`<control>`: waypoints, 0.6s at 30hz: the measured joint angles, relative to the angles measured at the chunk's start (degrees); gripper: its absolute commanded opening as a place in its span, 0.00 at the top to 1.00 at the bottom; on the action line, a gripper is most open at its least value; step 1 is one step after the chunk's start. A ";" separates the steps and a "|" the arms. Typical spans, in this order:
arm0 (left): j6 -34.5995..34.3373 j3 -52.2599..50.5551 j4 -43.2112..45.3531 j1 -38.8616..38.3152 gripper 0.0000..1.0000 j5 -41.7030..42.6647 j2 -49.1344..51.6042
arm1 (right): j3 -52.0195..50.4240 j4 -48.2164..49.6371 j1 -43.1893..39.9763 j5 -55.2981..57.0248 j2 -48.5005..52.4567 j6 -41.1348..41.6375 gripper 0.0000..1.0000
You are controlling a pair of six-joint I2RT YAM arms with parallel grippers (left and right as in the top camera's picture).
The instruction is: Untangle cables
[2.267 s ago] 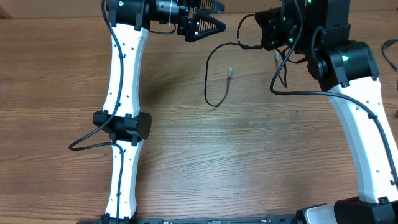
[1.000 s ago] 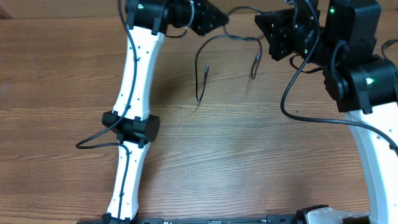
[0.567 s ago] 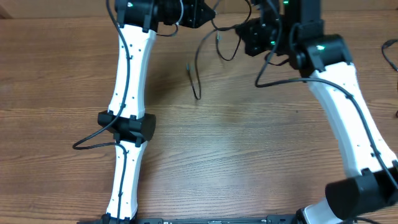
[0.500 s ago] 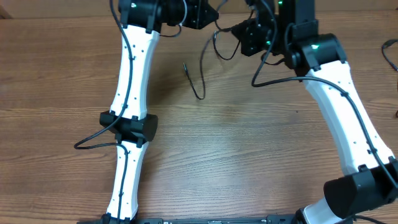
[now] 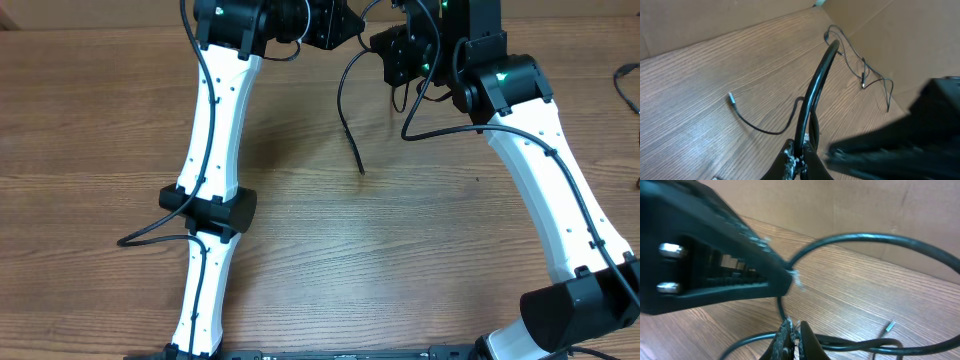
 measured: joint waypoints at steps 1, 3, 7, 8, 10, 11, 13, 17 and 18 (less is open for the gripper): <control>0.00 -0.02 -0.09 0.00 0.96 0.00 -0.26 | 0.00 0.13 0.00 0.13 0.00 -0.11 0.96; 0.04 -0.02 -1.05 -0.02 0.96 -0.02 -1.29 | 0.00 0.83 0.00 0.57 0.00 -0.42 0.96; 0.09 0.00 -3.72 -0.02 0.96 -0.68 -3.80 | 0.00 2.10 0.00 0.98 0.00 -0.70 0.96; 0.09 0.00 -4.39 -0.02 0.96 -1.01 -4.57 | 0.00 2.40 0.00 0.98 0.00 -0.85 0.96; 0.24 0.04 -5.53 0.00 0.96 -1.53 -5.25 | 0.00 2.84 0.00 1.07 0.00 -0.87 0.96; 0.24 0.04 -6.29 0.00 0.96 -1.70 -5.53 | 0.00 2.89 0.00 1.33 0.00 -0.87 0.96; 0.26 0.04 -7.43 0.00 0.96 -1.99 -5.77 | 0.00 3.23 0.00 2.32 0.00 -0.87 0.96; 0.26 0.04 -9.94 0.00 0.96 -2.51 -5.79 | 0.00 3.63 -0.55 6.64 0.07 -0.94 0.96; 0.26 0.02 -10.71 0.09 0.95 -2.58 -5.99 | 0.00 3.85 -1.14 7.43 0.24 -0.98 0.96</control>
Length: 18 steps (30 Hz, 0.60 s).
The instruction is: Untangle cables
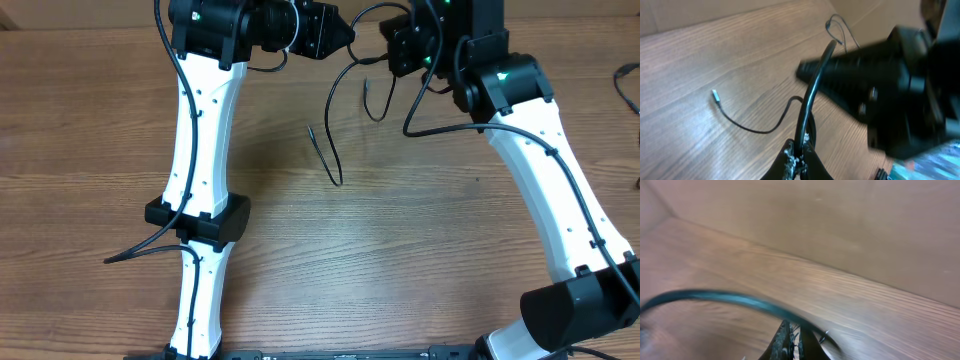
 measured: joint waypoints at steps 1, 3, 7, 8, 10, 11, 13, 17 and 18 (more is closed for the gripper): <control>0.00 0.00 -0.90 0.02 0.96 -0.02 -0.33 | 0.00 0.26 -0.92 0.48 0.31 -0.09 0.96; 0.02 0.00 -2.60 0.46 0.96 -0.02 -1.68 | 0.00 0.57 -3.28 0.28 1.46 -0.07 0.96; 0.20 -0.09 -6.14 2.19 0.96 0.02 -6.64 | 0.02 0.76 -10.12 -0.76 6.23 -0.04 0.96; 0.33 -0.09 -6.97 3.39 0.96 0.00 -9.09 | 0.02 0.70 -12.44 -0.87 7.87 -0.04 0.96; 0.66 -0.09 -8.02 5.42 0.96 0.00 -13.27 | 0.00 0.37 -16.44 -0.98 10.47 -0.07 0.96; 0.92 -0.02 -8.41 6.54 0.96 0.00 -15.43 | -0.04 0.00 -18.47 -1.11 11.63 -0.04 0.96; 1.44 0.57 -8.94 8.48 0.96 -0.02 -19.56 | -0.11 -0.61 -21.22 -1.57 12.61 -0.04 0.96; 2.29 0.81 -8.98 8.33 0.96 0.02 -23.69 | -0.24 -1.11 -22.58 -3.98 12.20 -0.04 0.96; 2.80 0.79 -9.01 8.02 0.96 0.00 -23.78 | -0.24 -1.49 -22.25 -4.44 12.09 -0.04 0.96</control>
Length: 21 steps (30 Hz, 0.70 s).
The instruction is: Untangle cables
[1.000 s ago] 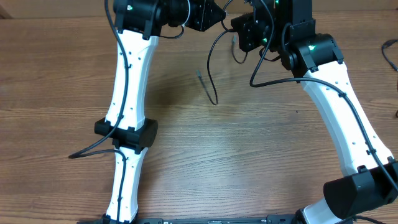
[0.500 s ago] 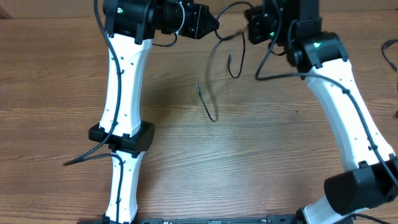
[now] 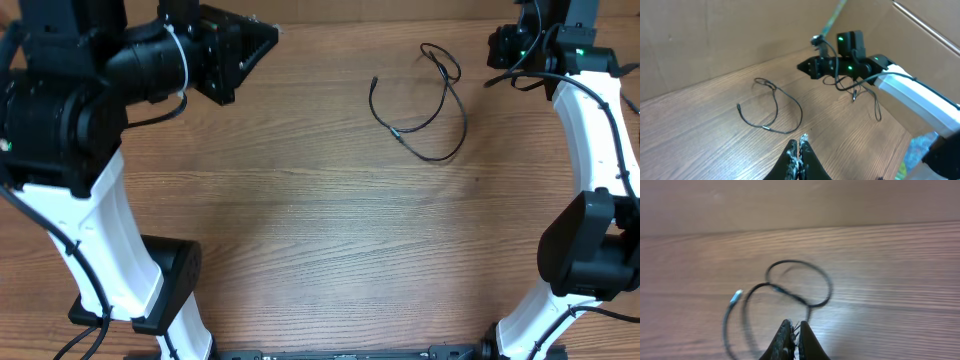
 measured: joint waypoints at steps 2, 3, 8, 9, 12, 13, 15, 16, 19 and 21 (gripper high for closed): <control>0.57 -0.04 0.02 -0.72 0.96 -0.42 0.81 | 0.00 -1.27 1.40 -0.90 -0.07 0.00 0.96; 0.81 -0.04 0.02 -1.05 0.96 -0.94 1.60 | 0.00 -1.68 1.97 -1.11 -0.07 -0.02 0.87; 2.49 -0.68 0.24 -1.68 0.71 -3.45 6.40 | 0.00 -2.49 6.23 -0.55 -0.07 0.15 0.05; 2.71 -0.85 0.44 -1.70 0.69 -3.74 7.10 | 0.00 -2.23 7.08 0.35 -0.04 0.13 0.05; 3.19 -1.07 1.05 -1.70 0.67 -4.66 8.22 | 0.00 -1.33 8.26 2.08 0.55 -0.07 0.08; 3.19 -1.07 1.27 -1.68 0.66 -4.81 8.22 | 0.00 -1.31 8.31 2.43 0.96 -0.02 0.09; 3.21 -1.05 1.46 -1.70 0.63 -4.92 8.13 | 0.00 -1.22 8.11 3.10 2.45 -0.04 0.09; 3.21 -1.05 1.44 -1.70 0.62 -4.92 8.07 | 0.02 -1.22 8.00 3.45 3.58 -0.04 0.10; 3.26 -1.05 1.29 -1.70 0.60 -5.18 8.07 | 0.02 -1.25 7.74 4.09 7.89 -0.09 0.24; 3.26 -1.05 1.31 -1.70 0.61 -5.84 8.07 | 0.02 -1.36 7.74 4.39 10.51 -0.04 0.73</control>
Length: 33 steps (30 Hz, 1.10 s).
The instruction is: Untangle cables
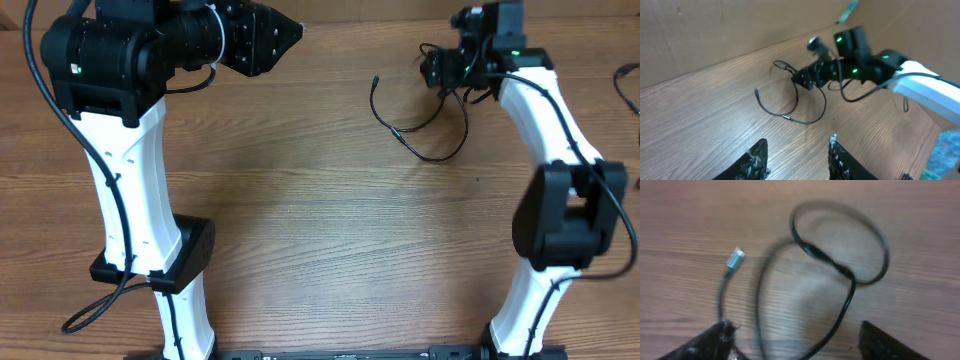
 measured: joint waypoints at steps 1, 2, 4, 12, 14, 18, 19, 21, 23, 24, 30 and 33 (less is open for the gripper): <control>0.00 0.00 -0.02 -0.09 0.62 -0.59 0.00 | 0.00 -0.26 0.00 0.02 1.36 -0.11 0.96; -0.02 0.00 -0.02 -0.13 0.64 -1.14 0.00 | -0.02 -0.55 0.00 0.11 2.34 0.00 0.96; 0.02 0.00 -0.02 -0.55 0.68 -2.56 0.00 | -0.07 -1.31 0.02 0.07 3.45 0.00 0.96; 0.85 0.02 0.13 -1.66 0.45 -7.26 0.63 | 1.66 -9.29 0.39 -2.14 1.51 0.04 0.96; 1.68 0.15 0.87 -2.25 0.35 -7.74 2.01 | 3.91 -12.79 0.44 -3.06 -0.55 0.07 0.96; 5.03 0.17 3.87 -3.78 0.00 -5.66 6.80 | 8.90 -16.26 0.72 -3.87 -6.78 0.04 0.96; 6.62 0.15 4.81 -4.26 0.00 -4.09 8.57 | 9.75 -16.52 0.81 -4.00 -8.66 0.07 0.96; 9.27 0.13 6.47 -4.98 0.00 -0.39 11.87 | 10.97 -16.81 1.14 -4.15 -12.74 0.04 0.96; 12.31 0.09 8.22 -5.38 0.00 3.13 14.91 | 11.74 -17.40 1.57 -4.55 -16.26 0.02 0.96; 13.70 0.07 9.11 -5.55 0.00 4.66 16.28 | 11.91 -17.79 1.81 -4.66 -17.22 0.02 0.96; 19.61 0.04 12.59 -6.10 0.00 11.32 22.27 | 12.15 -21.84 4.04 -6.29 -18.99 0.04 0.96; 20.57 0.04 14.12 -6.08 0.00 13.07 23.82 | 12.13 -23.08 5.53 -7.23 -18.84 0.04 0.96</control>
